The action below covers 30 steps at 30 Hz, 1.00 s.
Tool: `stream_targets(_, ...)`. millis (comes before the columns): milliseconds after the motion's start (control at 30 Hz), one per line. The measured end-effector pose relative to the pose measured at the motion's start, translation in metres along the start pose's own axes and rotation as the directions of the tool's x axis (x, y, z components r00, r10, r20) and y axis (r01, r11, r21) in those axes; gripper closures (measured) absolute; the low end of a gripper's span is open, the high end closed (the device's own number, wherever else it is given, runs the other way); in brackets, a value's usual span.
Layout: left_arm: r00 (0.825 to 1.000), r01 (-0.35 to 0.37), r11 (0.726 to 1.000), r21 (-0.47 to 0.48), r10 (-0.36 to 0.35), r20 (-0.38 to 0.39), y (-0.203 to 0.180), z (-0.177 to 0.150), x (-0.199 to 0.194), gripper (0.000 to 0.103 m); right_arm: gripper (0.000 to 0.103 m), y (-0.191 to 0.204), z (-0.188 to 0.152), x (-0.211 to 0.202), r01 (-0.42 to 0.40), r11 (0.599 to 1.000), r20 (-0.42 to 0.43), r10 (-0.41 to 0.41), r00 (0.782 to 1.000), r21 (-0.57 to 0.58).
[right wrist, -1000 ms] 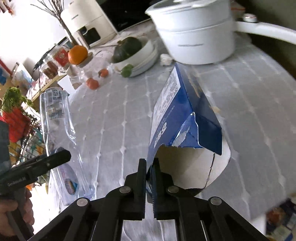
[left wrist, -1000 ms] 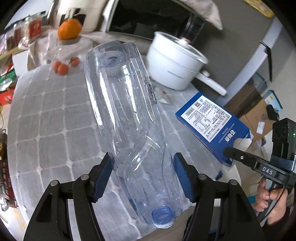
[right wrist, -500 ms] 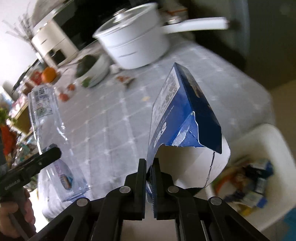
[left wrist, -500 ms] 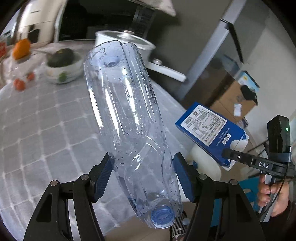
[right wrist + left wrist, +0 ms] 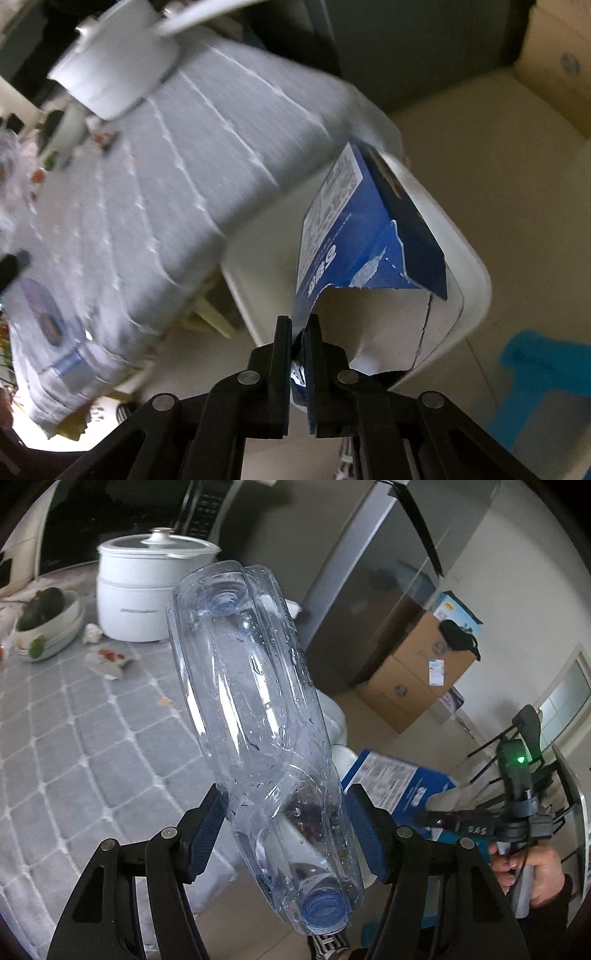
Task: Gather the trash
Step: 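Carry the bottle and blue box over the white bin and open both tools, then move both tools back over the table toward the snack wrapper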
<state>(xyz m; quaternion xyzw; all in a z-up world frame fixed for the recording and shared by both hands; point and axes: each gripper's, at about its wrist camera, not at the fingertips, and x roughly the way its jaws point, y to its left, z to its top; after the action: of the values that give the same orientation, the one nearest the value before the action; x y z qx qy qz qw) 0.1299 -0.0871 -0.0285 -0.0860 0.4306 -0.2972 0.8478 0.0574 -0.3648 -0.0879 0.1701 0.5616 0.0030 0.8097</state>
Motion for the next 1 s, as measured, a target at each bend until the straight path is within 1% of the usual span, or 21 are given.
stream_targets(167,1.0,0.012,1.0,0.026,-0.012,-0.004,-0.02,-0.002,0.019,0.034,0.092,-0.012,-0.002,0.006,0.01,1.0,-0.033,-0.01,0.999,0.009)
stream_targets(200,1.0,0.015,0.999,0.03,-0.015,-0.006,-0.024,-0.002,0.024,0.034,0.088,-0.015,-0.001,0.007,0.024,1.0,-0.039,-0.023,0.999,0.018)
stream_targets(233,1.0,0.016,0.999,0.038,-0.016,-0.01,-0.029,-0.003,0.031,0.034,0.076,-0.017,0.001,0.006,0.028,0.999,-0.039,-0.027,0.999,0.019)
stream_targets(267,1.0,0.016,0.999,0.044,-0.016,-0.011,-0.032,-0.004,0.036,0.034,0.06,-0.019,0.002,0.006,0.03,0.999,-0.035,-0.029,0.999,0.022)
stream_targets(333,1.0,0.02,0.998,0.055,-0.019,-0.018,-0.04,-0.002,0.049,0.034,0.05,-0.023,0.003,0.001,0.03,0.999,-0.018,-0.029,0.999,0.035)
stream_targets(433,0.999,0.028,0.997,0.071,-0.027,-0.018,-0.052,-0.002,0.067,0.034,0.048,-0.027,0.004,-0.009,0.027,0.999,0.011,-0.027,1.0,0.04)
stream_targets(533,0.999,0.035,0.994,0.108,-0.033,-0.016,-0.067,-0.003,0.087,0.033,0.046,-0.037,0.003,-0.016,0.055,0.997,0.032,-0.056,0.998,0.048)
stream_targets(667,0.999,0.031,0.987,0.156,-0.028,-0.02,-0.082,-0.007,0.11,0.033,0.044,-0.051,0.004,-0.021,0.086,0.994,0.042,-0.088,0.995,0.066)
stream_targets(900,0.999,0.01,0.984,0.176,-0.003,-0.035,-0.09,-0.011,0.141,0.032,0.042,-0.067,0.002,-0.022,0.114,0.99,0.037,-0.118,0.992,0.083)
stream_targets(933,0.999,0.004,0.984,0.179,0.004,-0.041,-0.092,-0.01,0.144,0.03,0.041,-0.068,0.002,-0.023,0.119,0.989,0.038,-0.123,0.992,0.083)
stream_targets(967,0.999,-0.007,0.983,0.183,0.015,-0.045,-0.092,-0.011,0.146,0.023,0.04,-0.069,0.002,-0.023,0.121,0.989,0.04,-0.125,0.991,0.083)
stream_targets(1000,0.998,-0.031,0.981,0.191,0.04,-0.041,-0.093,-0.011,0.147,0.02,0.039,-0.07,0.002,-0.024,0.123,0.989,0.041,-0.127,0.991,0.085)
